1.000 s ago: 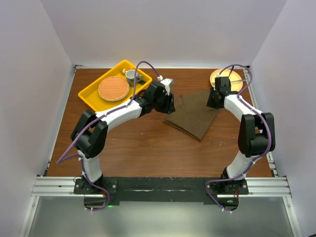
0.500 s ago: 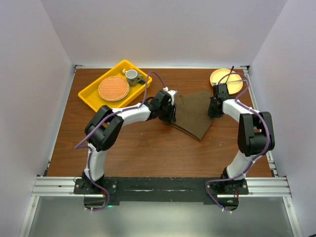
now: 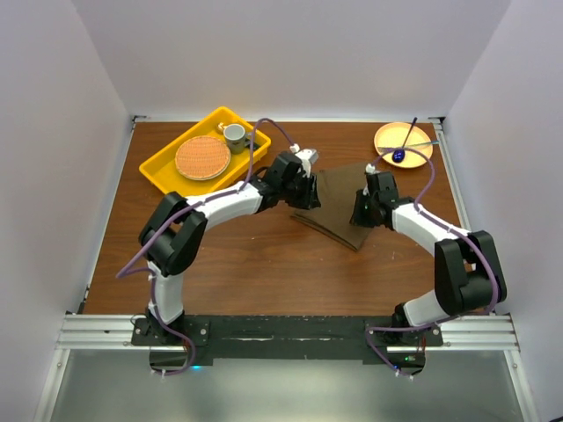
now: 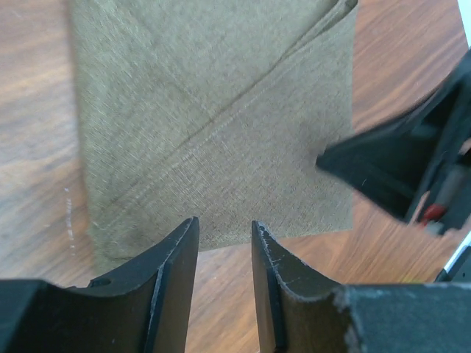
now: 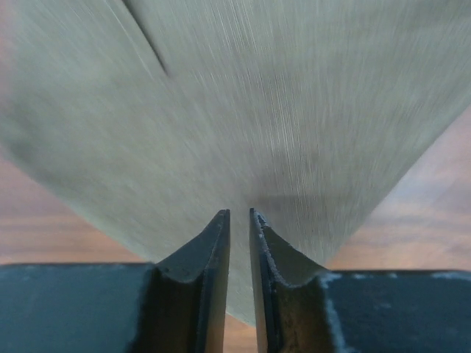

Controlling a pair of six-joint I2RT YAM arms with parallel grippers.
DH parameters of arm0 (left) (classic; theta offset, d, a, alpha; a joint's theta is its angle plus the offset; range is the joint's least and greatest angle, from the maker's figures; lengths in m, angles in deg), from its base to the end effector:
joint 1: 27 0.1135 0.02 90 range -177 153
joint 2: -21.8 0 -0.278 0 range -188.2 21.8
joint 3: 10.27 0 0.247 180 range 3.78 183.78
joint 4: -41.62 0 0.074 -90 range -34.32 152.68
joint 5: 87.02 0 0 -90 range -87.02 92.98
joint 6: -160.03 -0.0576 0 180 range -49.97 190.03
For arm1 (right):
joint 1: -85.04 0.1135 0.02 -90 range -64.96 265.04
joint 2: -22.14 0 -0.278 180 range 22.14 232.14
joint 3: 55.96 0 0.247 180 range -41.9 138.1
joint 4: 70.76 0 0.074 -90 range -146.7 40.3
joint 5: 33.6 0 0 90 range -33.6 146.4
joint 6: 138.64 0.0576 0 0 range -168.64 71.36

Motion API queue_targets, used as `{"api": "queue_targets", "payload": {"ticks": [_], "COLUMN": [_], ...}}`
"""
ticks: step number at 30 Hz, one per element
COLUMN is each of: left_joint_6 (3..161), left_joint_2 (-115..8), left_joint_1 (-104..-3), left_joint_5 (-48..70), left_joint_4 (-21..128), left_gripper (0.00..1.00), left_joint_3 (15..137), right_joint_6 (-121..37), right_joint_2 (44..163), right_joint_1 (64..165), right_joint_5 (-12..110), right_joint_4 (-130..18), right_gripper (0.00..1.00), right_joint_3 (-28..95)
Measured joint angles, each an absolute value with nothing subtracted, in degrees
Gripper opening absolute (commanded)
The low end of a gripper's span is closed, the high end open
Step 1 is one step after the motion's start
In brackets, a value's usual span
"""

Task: Fold the napkin, place the utensils inside, and roll it up
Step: Fold the napkin

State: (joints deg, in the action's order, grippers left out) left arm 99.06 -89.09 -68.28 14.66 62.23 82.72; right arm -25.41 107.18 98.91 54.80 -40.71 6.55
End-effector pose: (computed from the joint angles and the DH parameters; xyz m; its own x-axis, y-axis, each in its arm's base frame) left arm 0.3352 -0.3097 0.2161 -0.7804 0.0528 -0.6230 0.4419 0.7514 -0.4899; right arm 0.2948 0.0745 0.1913 -0.8095 0.2062 -0.5496 0.0688 0.9631 0.2601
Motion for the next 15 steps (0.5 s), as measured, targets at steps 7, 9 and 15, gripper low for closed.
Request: {"api": "queue_targets", "payload": {"ticks": [7, 9, 15], "left_joint_6": [99.5, 99.4, 99.4], "left_joint_2": [-92.3, -92.9, -92.4], "left_joint_1": [-68.2, -68.2, -68.1], "left_joint_5": [14.4, 13.8, 13.0], "left_joint_4": [61.4, 62.3, 62.8], "left_gripper": [0.38, 0.38, 0.39], "left_joint_3": [79.7, 79.7, 79.7], "right_joint_6": [-23.1, -23.1, -22.9], "right_joint_2": [105.2, 104.3, 102.5], "right_joint_1": [99.2, 99.3, 101.8], "right_joint_5": [53.4, 53.5, 53.6], "right_joint_4": [-42.5, -42.0, -39.1], "right_gripper": [0.15, 0.15, 0.18], "right_joint_3": [-0.5, -0.7, 2.2]}}
